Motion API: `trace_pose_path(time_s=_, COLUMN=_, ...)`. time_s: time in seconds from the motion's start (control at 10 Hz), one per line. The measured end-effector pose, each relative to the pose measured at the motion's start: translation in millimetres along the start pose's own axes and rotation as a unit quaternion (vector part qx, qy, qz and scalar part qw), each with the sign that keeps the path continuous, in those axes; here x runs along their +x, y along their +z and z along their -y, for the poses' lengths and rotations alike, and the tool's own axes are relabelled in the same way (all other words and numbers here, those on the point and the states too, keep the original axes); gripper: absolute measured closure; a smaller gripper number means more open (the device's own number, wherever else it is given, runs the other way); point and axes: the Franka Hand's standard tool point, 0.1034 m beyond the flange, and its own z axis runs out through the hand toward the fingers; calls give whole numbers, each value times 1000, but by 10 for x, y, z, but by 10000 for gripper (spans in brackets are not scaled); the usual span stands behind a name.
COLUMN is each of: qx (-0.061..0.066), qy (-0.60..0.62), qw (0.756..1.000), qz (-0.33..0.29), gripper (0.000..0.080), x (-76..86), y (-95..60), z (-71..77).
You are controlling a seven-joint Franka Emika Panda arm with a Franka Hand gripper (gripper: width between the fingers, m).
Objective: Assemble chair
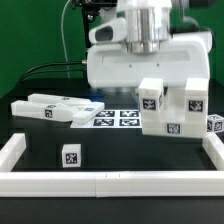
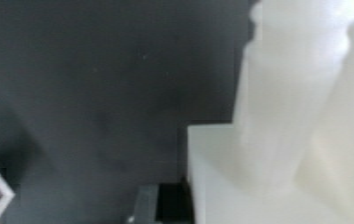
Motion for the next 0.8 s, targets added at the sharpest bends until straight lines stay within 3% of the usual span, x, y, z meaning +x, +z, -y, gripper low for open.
trace_pose_path(time_s=0.2, qx=-8, qy=3, qw=998, qz=59, gripper=768, x=-6, y=122, z=-57)
trace_pose_path(time_s=0.3, qx=-10, qy=0, qw=994, qz=113, gripper=768, x=-61, y=82, z=-76)
trace_pose_path(time_s=0.5, qx=-45, qy=-30, qw=974, qz=219, gripper=768, x=52, y=-105, z=-120)
trace_pose_path(time_s=0.7, qx=-95, qy=-48, qw=961, qz=254, gripper=768, x=185, y=-59, z=101)
trace_pose_path(time_s=0.8, qx=-105, qy=-34, qw=956, qz=271, gripper=768, x=98, y=-2, z=200)
